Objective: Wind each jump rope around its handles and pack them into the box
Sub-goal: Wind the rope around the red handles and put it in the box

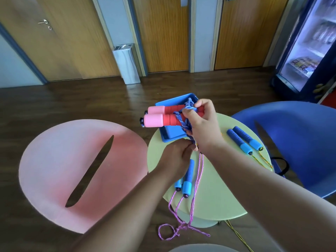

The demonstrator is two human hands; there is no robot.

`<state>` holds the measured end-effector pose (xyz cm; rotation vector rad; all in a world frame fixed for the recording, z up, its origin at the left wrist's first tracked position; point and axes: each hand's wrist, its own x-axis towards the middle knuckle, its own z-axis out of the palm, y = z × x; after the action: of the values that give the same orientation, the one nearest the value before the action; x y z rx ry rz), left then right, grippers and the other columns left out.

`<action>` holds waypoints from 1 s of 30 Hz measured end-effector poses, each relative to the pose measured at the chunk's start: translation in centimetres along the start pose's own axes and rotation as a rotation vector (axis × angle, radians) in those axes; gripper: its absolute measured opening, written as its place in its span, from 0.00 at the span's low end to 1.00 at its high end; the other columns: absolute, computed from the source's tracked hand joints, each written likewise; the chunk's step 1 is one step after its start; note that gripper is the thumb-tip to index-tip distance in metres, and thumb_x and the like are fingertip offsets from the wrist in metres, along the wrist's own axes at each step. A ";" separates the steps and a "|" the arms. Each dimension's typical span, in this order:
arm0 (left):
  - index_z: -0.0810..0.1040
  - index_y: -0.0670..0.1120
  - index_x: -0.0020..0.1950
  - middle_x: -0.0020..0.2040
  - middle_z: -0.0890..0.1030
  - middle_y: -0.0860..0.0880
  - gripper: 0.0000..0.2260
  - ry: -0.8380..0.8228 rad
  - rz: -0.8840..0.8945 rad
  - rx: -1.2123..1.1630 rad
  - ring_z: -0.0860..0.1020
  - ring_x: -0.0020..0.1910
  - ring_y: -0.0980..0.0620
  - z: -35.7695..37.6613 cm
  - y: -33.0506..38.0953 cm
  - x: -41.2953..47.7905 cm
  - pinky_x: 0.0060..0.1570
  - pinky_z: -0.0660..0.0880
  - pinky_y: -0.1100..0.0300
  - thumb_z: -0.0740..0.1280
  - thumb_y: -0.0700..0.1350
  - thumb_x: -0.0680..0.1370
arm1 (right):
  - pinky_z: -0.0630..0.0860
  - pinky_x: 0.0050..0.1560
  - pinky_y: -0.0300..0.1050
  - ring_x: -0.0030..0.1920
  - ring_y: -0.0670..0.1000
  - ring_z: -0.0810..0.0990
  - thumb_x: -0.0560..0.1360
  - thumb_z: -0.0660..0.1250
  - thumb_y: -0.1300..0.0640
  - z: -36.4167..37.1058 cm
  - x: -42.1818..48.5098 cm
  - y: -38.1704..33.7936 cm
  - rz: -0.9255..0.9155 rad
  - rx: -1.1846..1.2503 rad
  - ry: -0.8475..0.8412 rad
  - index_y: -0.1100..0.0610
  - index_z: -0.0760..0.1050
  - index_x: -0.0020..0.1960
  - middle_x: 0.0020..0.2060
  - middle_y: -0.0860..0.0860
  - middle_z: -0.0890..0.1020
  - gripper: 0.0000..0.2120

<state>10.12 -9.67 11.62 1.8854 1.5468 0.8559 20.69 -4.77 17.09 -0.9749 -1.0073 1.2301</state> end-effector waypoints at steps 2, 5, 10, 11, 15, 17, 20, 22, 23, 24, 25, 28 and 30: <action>0.83 0.45 0.51 0.45 0.83 0.50 0.11 0.015 -0.027 -0.034 0.78 0.46 0.49 -0.3 -0.6 0.4 0.49 0.74 0.52 0.63 0.48 0.84 | 0.78 0.36 0.51 0.41 0.54 0.78 0.79 0.69 0.60 -1.0 0.1 0.3 -0.047 -0.060 -0.053 0.51 0.67 0.52 0.43 0.54 0.77 0.11; 0.84 0.49 0.49 0.42 0.83 0.54 0.12 0.061 -0.021 -0.092 0.78 0.43 0.54 -0.3 -0.4 0.4 0.46 0.74 0.58 0.62 0.51 0.81 | 0.79 0.50 0.62 0.45 0.53 0.79 0.77 0.70 0.55 -2.3 -0.2 1.2 -0.083 -0.134 -0.141 0.43 0.69 0.51 0.45 0.53 0.78 0.12; 0.80 0.56 0.39 0.34 0.81 0.61 0.14 -0.137 -0.185 -0.114 0.76 0.34 0.63 1.0 -0.2 0.1 0.36 0.68 0.68 0.65 0.48 0.84 | 0.81 0.47 0.61 0.48 0.60 0.81 0.72 0.72 0.46 -3.2 -1.3 2.6 -0.044 -0.232 -0.111 0.43 0.68 0.51 0.50 0.58 0.79 0.14; 0.83 0.53 0.42 0.36 0.83 0.58 0.13 -0.180 -0.245 -0.113 0.76 0.33 0.61 1.0 -0.9 -0.2 0.37 0.71 0.66 0.64 0.46 0.84 | 0.83 0.44 0.64 0.48 0.62 0.82 0.72 0.72 0.45 -3.5 -1.5 2.7 -0.035 -0.251 -0.108 0.43 0.68 0.51 0.52 0.61 0.79 0.14; 0.82 0.45 0.56 0.41 0.85 0.47 0.15 0.023 -0.700 -0.523 0.76 0.30 0.50 -1.4 -3.1 -0.9 0.30 0.71 0.63 0.56 0.36 0.82 | 0.81 0.30 0.53 0.42 0.57 0.83 0.79 0.70 0.53 -5.2 -2.0 3.1 0.004 -0.276 -0.098 0.43 0.67 0.51 0.57 0.66 0.75 0.11; 0.79 0.45 0.60 0.48 0.85 0.43 0.10 0.194 -0.843 -0.899 0.81 0.33 0.44 -3.0 -3.7 -1.1 0.27 0.72 0.62 0.59 0.45 0.85 | 0.81 0.30 0.52 0.43 0.57 0.83 0.81 0.68 0.56 -5.9 -2.4 3.4 0.015 -0.266 -0.080 0.46 0.66 0.53 0.58 0.66 0.76 0.11; 0.78 0.51 0.60 0.51 0.86 0.44 0.22 0.168 -0.791 -1.065 0.84 0.37 0.40 -4.6 -2.8 -0.9 0.23 0.72 0.62 0.57 0.67 0.83 | 0.82 0.31 0.55 0.41 0.55 0.83 0.82 0.67 0.57 -5.9 -3.2 3.8 0.013 -0.262 -0.098 0.50 0.65 0.56 0.57 0.65 0.76 0.11; 0.80 0.55 0.56 0.43 0.87 0.48 0.23 0.141 -0.690 -1.003 0.83 0.33 0.44 -5.0 -1.6 -0.5 0.24 0.71 0.63 0.55 0.70 0.81 | 0.81 0.30 0.53 0.39 0.50 0.82 0.82 0.67 0.58 -5.5 -3.9 4.1 -0.006 -0.296 -0.134 0.51 0.64 0.56 0.54 0.63 0.75 0.11; 0.79 0.55 0.56 0.39 0.86 0.48 0.21 0.149 -0.638 -0.959 0.82 0.31 0.46 -5.0 -1.1 -0.5 0.25 0.71 0.63 0.56 0.69 0.82 | 0.81 0.29 0.51 0.38 0.47 0.81 0.82 0.67 0.59 -5.3 -4.2 4.2 -0.015 -0.302 -0.150 0.52 0.64 0.57 0.52 0.61 0.75 0.12; 0.79 0.55 0.57 0.39 0.86 0.48 0.20 0.169 -0.576 -0.898 0.80 0.29 0.48 -4.9 -0.8 -0.5 0.25 0.71 0.63 0.57 0.67 0.82 | 0.81 0.29 0.51 0.37 0.46 0.80 0.82 0.67 0.59 -5.2 -4.4 4.2 -0.020 -0.298 -0.160 0.52 0.64 0.57 0.51 0.60 0.75 0.12; 0.78 0.54 0.59 0.41 0.85 0.47 0.18 0.193 -0.520 -0.823 0.79 0.28 0.49 -4.7 -0.9 -0.6 0.25 0.72 0.62 0.59 0.65 0.83 | 0.80 0.29 0.50 0.36 0.46 0.80 0.82 0.67 0.59 -5.0 -4.5 4.1 -0.024 -0.292 -0.170 0.51 0.64 0.57 0.50 0.58 0.75 0.12; 0.75 0.49 0.61 0.45 0.83 0.41 0.13 0.255 -0.427 -0.688 0.78 0.27 0.49 -4.6 -2.0 -0.8 0.24 0.74 0.59 0.65 0.56 0.84 | 0.81 0.31 0.50 0.39 0.47 0.81 0.82 0.67 0.58 -5.1 -4.9 3.8 -0.028 -0.292 -0.215 0.50 0.64 0.58 0.51 0.58 0.76 0.12; 0.74 0.47 0.61 0.43 0.82 0.40 0.12 0.239 -0.394 -0.715 0.76 0.25 0.48 -4.6 -2.5 -1.2 0.23 0.74 0.59 0.67 0.53 0.83 | 0.81 0.31 0.51 0.40 0.49 0.82 0.81 0.68 0.57 -5.0 -5.1 3.5 -0.016 -0.298 -0.256 0.50 0.64 0.60 0.53 0.61 0.77 0.14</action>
<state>4.88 -10.29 12.56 0.9642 1.4090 1.2609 24.29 -9.78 11.99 -1.0515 -1.4279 1.2339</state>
